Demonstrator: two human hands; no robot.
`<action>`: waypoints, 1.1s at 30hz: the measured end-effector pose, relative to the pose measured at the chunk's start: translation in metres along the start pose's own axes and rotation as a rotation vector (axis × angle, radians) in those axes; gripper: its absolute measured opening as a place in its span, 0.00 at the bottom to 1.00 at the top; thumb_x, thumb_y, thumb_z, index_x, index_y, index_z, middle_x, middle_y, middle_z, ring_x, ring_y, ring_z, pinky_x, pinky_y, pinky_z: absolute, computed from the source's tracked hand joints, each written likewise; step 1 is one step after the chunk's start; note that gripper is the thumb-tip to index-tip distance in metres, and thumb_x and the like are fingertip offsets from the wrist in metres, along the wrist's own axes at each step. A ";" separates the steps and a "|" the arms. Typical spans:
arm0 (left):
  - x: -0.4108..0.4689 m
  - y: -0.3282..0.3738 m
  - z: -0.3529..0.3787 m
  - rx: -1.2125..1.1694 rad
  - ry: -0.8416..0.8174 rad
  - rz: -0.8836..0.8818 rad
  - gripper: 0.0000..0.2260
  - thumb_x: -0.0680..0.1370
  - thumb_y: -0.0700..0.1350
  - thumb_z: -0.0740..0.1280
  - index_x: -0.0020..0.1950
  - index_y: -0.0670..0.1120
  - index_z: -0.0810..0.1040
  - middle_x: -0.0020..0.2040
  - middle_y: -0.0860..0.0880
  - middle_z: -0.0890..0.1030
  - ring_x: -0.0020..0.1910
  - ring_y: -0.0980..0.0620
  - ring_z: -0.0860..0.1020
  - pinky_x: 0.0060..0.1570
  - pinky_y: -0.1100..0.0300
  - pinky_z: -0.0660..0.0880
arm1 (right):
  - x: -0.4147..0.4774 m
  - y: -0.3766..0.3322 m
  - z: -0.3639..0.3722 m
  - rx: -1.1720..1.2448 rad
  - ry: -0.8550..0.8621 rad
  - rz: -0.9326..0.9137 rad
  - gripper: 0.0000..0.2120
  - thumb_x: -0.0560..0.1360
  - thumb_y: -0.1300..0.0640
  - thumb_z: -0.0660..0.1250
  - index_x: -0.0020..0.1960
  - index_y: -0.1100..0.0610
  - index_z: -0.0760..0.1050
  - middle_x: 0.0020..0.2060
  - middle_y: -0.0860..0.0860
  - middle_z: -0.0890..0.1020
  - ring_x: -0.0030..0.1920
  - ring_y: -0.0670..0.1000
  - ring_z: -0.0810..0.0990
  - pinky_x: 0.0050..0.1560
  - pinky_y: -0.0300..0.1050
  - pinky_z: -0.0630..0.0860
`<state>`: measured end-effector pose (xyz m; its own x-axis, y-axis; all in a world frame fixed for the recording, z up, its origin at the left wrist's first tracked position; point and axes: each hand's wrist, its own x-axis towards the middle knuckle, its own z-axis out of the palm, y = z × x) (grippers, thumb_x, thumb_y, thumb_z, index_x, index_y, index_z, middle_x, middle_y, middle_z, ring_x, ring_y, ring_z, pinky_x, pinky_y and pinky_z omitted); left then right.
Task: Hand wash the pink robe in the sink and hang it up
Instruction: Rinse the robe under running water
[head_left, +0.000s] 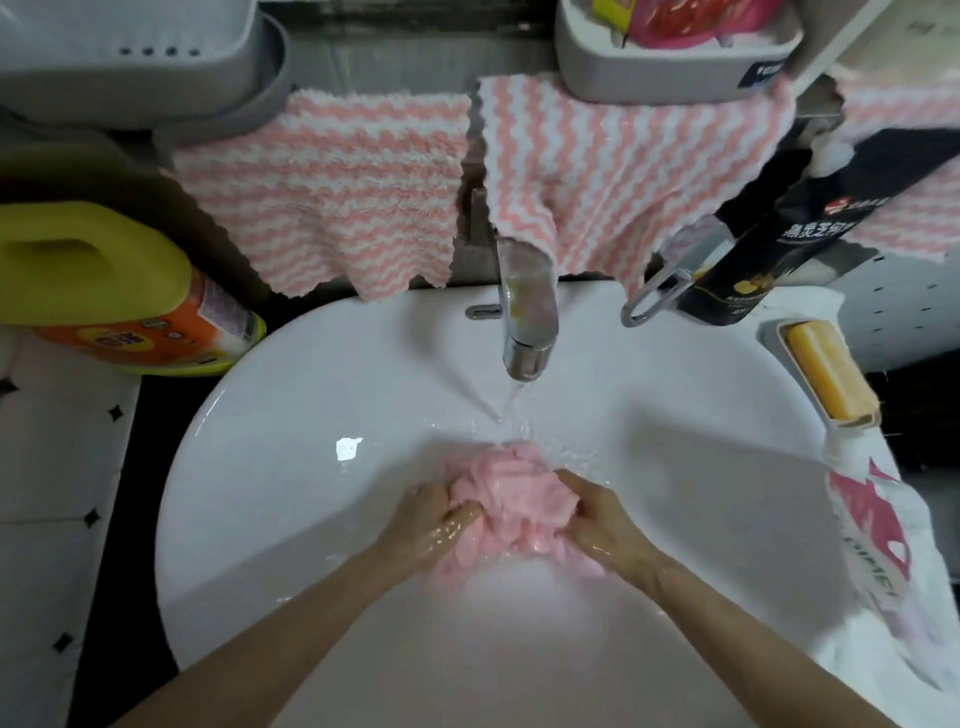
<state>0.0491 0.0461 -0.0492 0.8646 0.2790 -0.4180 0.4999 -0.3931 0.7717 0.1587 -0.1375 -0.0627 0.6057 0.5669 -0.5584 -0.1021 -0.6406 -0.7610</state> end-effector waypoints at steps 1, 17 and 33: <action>0.000 0.003 -0.005 -0.161 -0.051 -0.180 0.18 0.80 0.50 0.59 0.58 0.38 0.77 0.53 0.40 0.80 0.55 0.43 0.79 0.44 0.62 0.71 | 0.001 -0.001 -0.005 0.033 -0.049 0.065 0.12 0.76 0.63 0.64 0.48 0.46 0.77 0.46 0.43 0.83 0.50 0.46 0.80 0.48 0.32 0.74; 0.038 -0.005 0.015 0.033 0.162 -0.067 0.24 0.76 0.65 0.55 0.65 0.53 0.72 0.60 0.50 0.75 0.60 0.49 0.74 0.61 0.55 0.70 | 0.025 -0.041 0.023 -0.342 0.428 0.203 0.28 0.75 0.34 0.56 0.73 0.40 0.59 0.68 0.52 0.66 0.63 0.61 0.69 0.62 0.53 0.65; -0.034 -0.018 0.063 0.479 0.266 0.074 0.32 0.67 0.64 0.63 0.69 0.56 0.64 0.72 0.43 0.65 0.66 0.41 0.68 0.64 0.46 0.68 | -0.029 0.001 0.056 -0.626 0.207 -0.084 0.30 0.74 0.29 0.42 0.66 0.39 0.69 0.74 0.49 0.63 0.71 0.61 0.62 0.68 0.59 0.59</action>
<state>0.0136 -0.0116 -0.0796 0.8865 0.4228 -0.1881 0.4596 -0.7573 0.4640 0.0970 -0.1253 -0.0657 0.7372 0.5568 -0.3827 0.3921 -0.8139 -0.4288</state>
